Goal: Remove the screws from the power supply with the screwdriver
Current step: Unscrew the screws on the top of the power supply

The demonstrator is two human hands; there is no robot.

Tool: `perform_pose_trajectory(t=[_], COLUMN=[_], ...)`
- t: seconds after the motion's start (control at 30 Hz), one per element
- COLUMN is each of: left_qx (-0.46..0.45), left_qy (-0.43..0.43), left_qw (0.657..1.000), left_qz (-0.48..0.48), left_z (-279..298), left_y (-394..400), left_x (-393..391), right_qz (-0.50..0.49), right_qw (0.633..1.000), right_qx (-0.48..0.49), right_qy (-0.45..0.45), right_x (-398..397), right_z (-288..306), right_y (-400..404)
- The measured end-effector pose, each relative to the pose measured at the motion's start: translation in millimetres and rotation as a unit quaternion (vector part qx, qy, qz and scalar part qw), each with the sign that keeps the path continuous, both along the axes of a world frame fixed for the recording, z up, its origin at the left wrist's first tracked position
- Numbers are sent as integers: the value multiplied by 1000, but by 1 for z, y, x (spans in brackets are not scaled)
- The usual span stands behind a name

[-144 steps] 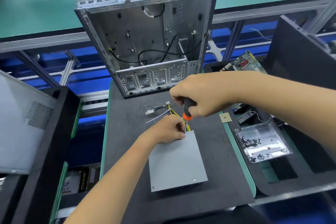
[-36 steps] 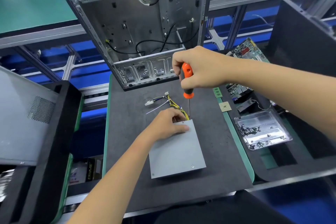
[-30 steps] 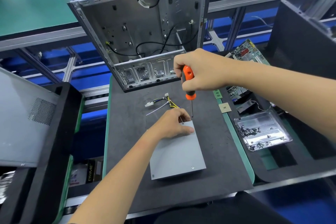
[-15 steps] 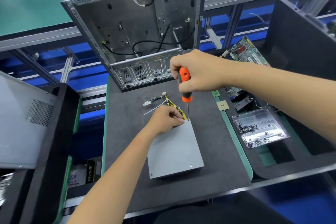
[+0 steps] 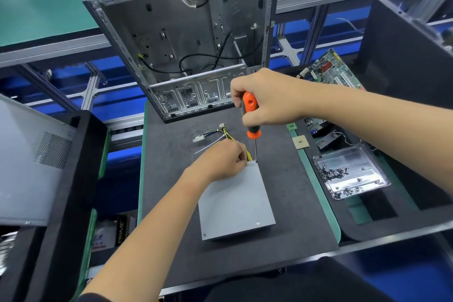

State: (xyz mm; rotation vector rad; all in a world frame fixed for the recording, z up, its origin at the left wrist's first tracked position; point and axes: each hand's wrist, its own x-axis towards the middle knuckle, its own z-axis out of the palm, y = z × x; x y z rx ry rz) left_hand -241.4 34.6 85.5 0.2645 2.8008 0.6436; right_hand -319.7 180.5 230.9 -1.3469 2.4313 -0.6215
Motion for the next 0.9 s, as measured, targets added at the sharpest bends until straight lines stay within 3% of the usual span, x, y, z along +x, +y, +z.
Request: perform_pose_trajectory(t=[0.6, 0.7, 0.8, 0.9], left_qx=[-123, 20, 191, 278], left_qy=[-40, -77, -102, -91], left_qw=[989, 997, 975, 952], left_qz=[-67, -4, 53, 91], left_z=[6, 1, -5, -13], left_y=[9, -2, -14, -18], left_x=[-6, -4, 3, 10], right_qz=[0, -6, -13, -17], right_qw=[1000, 1000, 1000, 1000], right_qx=[6, -1, -5, -5], right_qy=[15, 0, -3, -5], right_x=[3, 5, 5, 5], right_z=[-1, -3, -5, -7], right_y=[-7, -9, -10, -13])
